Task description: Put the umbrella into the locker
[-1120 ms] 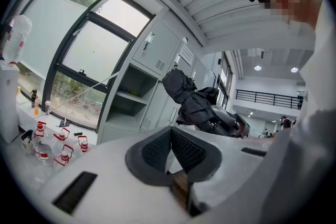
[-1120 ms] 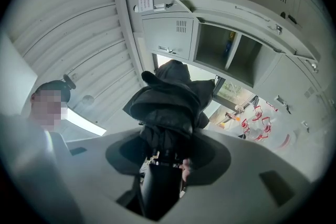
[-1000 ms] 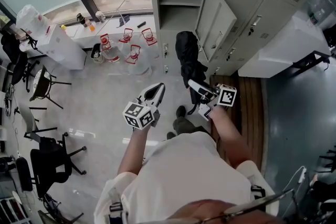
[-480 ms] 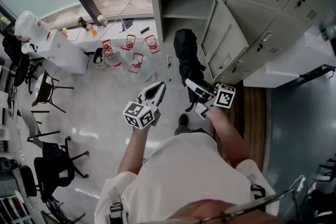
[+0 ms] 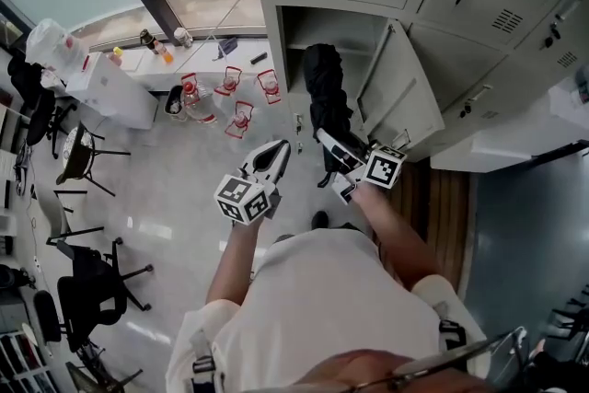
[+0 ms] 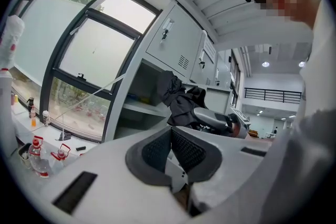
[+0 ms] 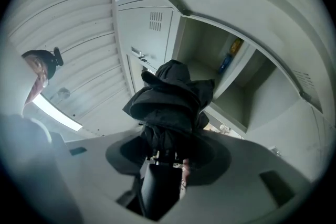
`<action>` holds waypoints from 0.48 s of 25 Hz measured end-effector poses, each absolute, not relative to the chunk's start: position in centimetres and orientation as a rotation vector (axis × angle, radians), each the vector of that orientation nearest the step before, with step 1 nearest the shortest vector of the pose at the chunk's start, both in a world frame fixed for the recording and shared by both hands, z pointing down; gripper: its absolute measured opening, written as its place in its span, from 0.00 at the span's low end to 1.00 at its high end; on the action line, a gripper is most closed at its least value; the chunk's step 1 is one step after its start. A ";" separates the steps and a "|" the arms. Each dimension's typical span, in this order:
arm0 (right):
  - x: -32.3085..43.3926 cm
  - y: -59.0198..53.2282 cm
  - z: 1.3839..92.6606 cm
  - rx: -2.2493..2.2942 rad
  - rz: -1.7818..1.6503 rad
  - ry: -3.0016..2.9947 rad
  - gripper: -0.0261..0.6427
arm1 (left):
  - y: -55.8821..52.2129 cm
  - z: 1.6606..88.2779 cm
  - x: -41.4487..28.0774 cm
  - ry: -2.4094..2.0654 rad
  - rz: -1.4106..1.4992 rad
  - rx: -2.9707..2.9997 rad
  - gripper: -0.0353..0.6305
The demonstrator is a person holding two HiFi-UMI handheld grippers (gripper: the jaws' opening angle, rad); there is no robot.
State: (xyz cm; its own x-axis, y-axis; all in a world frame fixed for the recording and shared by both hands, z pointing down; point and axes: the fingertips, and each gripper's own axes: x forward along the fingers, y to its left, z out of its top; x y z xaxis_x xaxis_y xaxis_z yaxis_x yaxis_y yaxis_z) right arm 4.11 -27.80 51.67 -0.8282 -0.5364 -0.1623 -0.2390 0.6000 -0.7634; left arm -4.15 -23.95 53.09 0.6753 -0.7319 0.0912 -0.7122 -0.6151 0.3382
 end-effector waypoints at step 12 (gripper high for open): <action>3.6 -34.1 55.0 -0.758 -1.160 2.417 0.33 | -29.0 54.9 -5.4 -1.083 -0.043 2.520 0.06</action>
